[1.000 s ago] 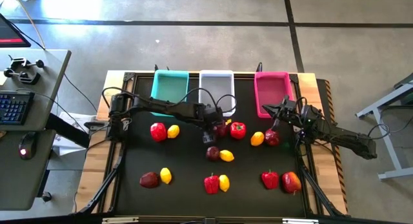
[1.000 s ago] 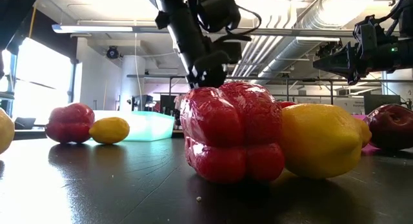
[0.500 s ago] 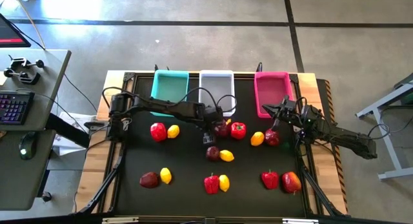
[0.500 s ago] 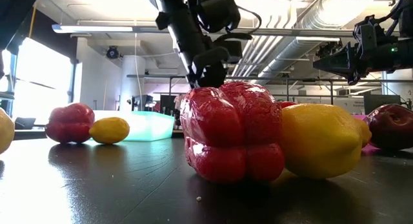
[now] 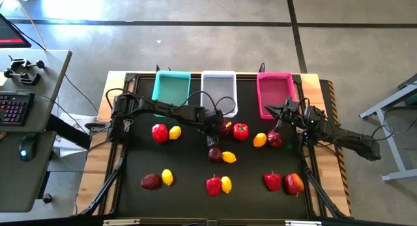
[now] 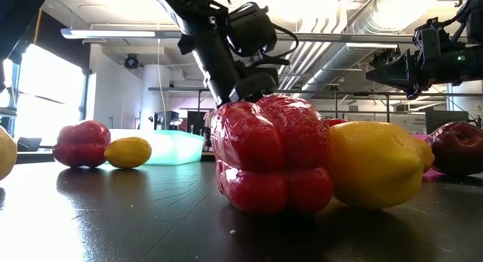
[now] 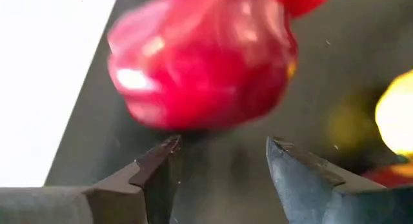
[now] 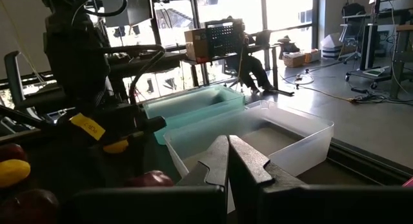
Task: Sort produce into baskets
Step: Put the apple into the white bin
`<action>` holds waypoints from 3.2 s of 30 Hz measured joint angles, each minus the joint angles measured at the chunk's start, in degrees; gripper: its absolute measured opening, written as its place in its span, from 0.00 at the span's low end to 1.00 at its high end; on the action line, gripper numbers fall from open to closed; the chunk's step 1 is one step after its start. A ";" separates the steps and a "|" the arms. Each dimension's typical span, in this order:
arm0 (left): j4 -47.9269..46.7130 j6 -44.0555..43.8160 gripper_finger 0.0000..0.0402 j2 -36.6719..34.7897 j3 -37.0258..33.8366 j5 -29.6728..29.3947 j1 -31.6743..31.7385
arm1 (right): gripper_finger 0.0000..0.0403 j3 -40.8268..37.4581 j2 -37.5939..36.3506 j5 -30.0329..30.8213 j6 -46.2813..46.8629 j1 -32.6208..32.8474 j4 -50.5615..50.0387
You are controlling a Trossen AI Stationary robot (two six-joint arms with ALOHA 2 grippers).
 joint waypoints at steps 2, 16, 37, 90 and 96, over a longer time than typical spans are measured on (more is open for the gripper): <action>-0.74 0.59 0.51 -0.22 0.00 -1.15 0.00 | 0.00 -0.01 0.00 -0.01 0.00 0.00 0.00; -5.30 30.68 0.26 -7.82 1.06 -4.62 1.69 | 0.00 -0.01 0.02 -0.01 0.00 0.00 0.00; -9.87 28.18 0.51 -5.85 10.10 12.07 7.46 | 0.00 0.01 0.02 0.37 0.02 0.00 0.02; -4.84 32.02 0.63 7.16 10.85 12.27 6.79 | 0.00 -0.01 0.04 0.64 -0.44 0.00 0.11; -5.07 32.03 0.58 7.28 10.82 12.24 6.76 | 0.00 -0.01 0.04 0.64 -0.44 0.00 0.11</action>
